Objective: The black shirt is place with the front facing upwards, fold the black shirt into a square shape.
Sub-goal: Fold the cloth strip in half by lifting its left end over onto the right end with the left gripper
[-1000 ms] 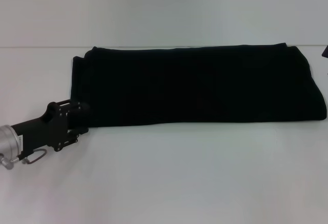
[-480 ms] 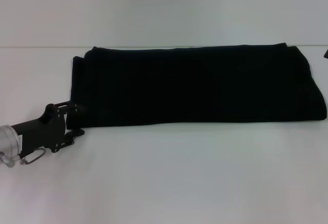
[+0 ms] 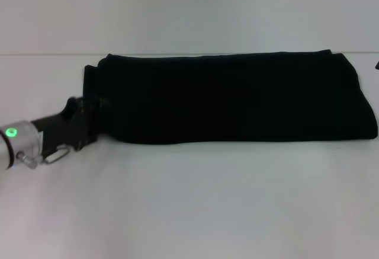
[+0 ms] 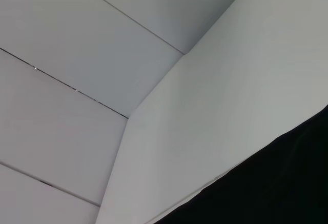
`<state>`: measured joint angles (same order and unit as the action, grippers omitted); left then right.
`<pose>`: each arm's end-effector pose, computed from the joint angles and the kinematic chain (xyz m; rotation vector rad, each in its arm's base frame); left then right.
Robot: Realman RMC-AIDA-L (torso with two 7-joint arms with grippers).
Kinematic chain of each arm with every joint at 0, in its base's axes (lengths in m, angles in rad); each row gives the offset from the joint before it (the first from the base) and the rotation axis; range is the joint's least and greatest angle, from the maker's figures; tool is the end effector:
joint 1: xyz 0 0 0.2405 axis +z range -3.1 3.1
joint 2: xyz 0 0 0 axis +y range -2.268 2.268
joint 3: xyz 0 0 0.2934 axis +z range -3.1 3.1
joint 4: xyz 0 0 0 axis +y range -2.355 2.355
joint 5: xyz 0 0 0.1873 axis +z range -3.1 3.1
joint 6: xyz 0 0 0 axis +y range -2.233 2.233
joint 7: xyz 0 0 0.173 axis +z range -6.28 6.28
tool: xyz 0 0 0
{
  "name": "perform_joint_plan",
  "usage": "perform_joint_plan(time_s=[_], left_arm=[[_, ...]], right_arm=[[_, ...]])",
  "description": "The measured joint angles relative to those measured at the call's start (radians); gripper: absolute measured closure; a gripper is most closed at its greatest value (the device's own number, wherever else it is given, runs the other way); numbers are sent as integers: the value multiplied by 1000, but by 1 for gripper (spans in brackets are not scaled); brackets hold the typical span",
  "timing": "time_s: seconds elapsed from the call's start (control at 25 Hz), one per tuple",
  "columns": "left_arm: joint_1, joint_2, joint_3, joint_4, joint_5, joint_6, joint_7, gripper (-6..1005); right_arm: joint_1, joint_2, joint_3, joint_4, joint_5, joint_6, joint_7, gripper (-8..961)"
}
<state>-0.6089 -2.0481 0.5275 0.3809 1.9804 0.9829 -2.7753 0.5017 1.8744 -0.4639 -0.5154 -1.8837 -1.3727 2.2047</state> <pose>-0.3325 0.4029 -0.0439 -1.1694 -2.4119 -1.0266 0.3410 0.3842 0.0729 -1.8503 1.7129 1.0452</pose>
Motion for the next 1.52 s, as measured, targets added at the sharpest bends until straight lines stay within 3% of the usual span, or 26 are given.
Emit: perform_joint_plan(time_s=[0.2, 0.44, 0.64, 1.52], left_arm=[[-1, -10, 2, 10, -120, 57, 138, 368], [17, 7, 4, -34, -36, 26, 83, 366], [16, 8, 3, -34, 20, 9, 53, 366], [-109, 8, 35, -80, 56, -133, 42, 367]], right_arm=[[-3, 1, 0, 0, 0, 0, 0, 39], [-1, 2, 0, 8, -7, 13, -1, 39], [5, 2, -1, 10, -9, 17, -2, 39], [2, 5, 0, 12, -9, 14, -2, 38]])
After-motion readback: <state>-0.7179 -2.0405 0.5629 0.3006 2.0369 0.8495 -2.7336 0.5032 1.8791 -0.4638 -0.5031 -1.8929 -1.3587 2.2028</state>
